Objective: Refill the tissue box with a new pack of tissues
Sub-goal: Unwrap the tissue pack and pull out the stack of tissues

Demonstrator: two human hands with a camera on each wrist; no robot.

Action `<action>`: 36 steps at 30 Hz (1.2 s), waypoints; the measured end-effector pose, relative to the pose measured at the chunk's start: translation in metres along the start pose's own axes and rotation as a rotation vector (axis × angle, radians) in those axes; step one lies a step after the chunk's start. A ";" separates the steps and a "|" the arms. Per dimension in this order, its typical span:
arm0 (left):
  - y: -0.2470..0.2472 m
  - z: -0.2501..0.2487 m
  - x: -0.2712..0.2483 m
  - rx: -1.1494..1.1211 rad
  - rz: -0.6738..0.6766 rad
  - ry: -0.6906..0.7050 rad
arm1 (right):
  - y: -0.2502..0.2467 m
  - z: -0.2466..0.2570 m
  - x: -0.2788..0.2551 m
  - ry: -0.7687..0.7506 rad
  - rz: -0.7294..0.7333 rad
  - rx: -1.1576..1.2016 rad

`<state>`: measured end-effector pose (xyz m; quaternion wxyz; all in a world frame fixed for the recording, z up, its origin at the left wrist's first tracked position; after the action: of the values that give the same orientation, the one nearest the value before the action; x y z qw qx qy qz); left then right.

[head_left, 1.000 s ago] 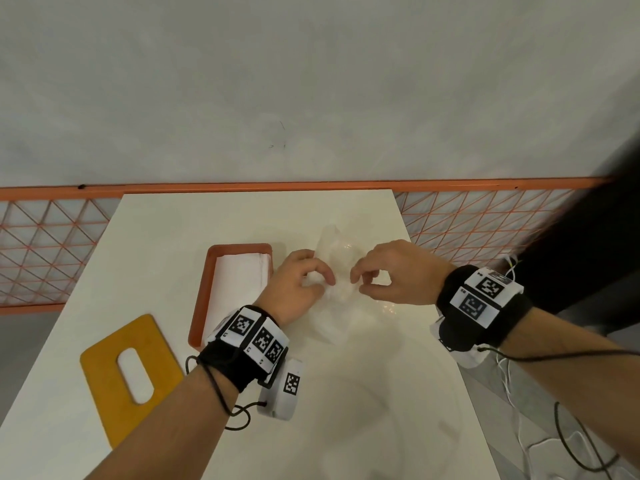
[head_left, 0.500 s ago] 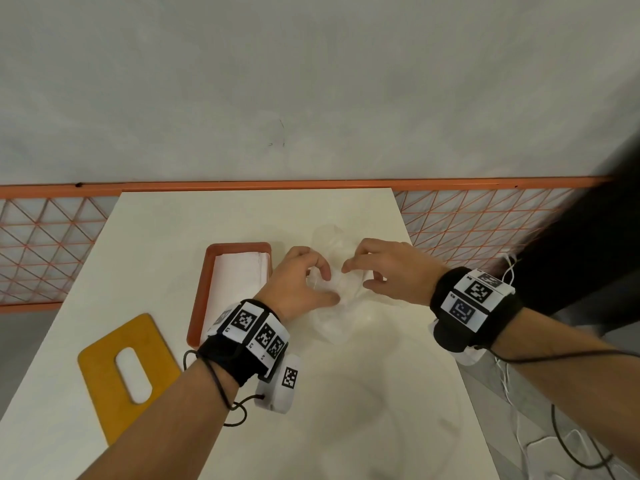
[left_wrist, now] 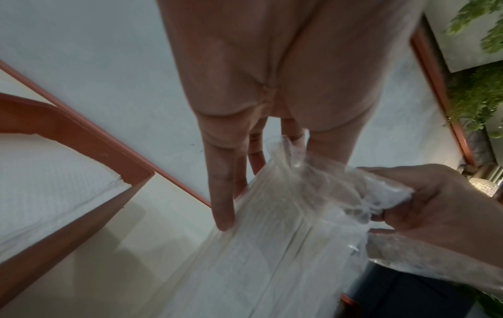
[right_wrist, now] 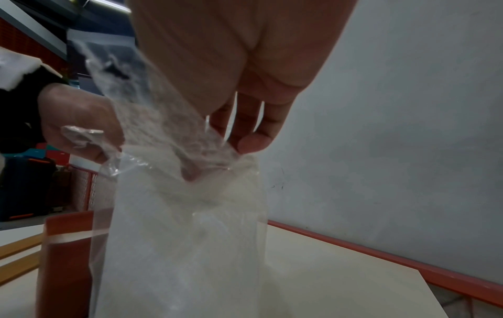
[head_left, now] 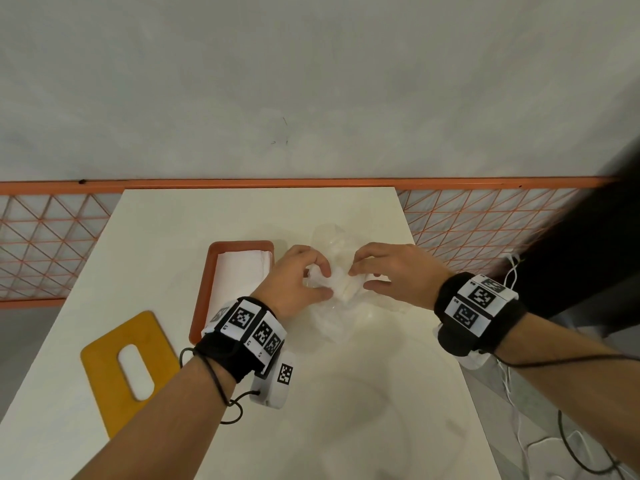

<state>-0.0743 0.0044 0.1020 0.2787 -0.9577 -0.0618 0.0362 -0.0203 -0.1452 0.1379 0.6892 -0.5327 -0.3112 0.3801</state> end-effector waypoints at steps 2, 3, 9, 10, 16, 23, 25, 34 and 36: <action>-0.001 0.001 0.001 -0.005 0.007 0.002 | -0.001 -0.001 0.000 0.000 -0.005 -0.008; -0.001 0.002 0.002 -0.010 0.008 0.002 | -0.001 -0.001 0.000 -0.005 -0.009 -0.012; -0.002 0.004 0.002 -0.036 0.014 -0.003 | 0.001 0.005 0.003 -0.115 -0.077 -0.092; -0.002 0.005 0.002 -0.044 0.015 -0.008 | 0.001 0.006 0.002 -0.141 -0.091 -0.109; -0.004 0.008 0.002 -0.075 0.026 -0.030 | 0.001 0.006 0.000 -0.192 -0.118 -0.110; -0.004 0.006 0.001 -0.045 0.008 -0.030 | 0.001 0.006 0.002 -0.192 -0.107 -0.161; -0.005 0.004 0.001 -0.012 -0.017 -0.023 | 0.001 0.006 0.003 -0.192 -0.096 -0.162; -0.001 -0.011 -0.004 0.067 -0.033 0.083 | 0.002 0.009 0.015 -0.114 0.158 -0.336; 0.002 -0.012 -0.005 0.118 -0.012 0.087 | 0.003 0.012 0.019 -0.103 0.214 -0.395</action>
<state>-0.0778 -0.0042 0.1109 0.3374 -0.9399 -0.0529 -0.0035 -0.0209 -0.1227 0.1384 0.5106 -0.6670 -0.3560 0.4094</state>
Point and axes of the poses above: each hand's wrist, its own x-axis towards the middle knuckle, its own y-axis out of the palm, z = x × y, the point moved 7 cm from there along x, towards the middle knuckle, and after that the axes turned 6 degrees about -z, right-handed, at the moved point
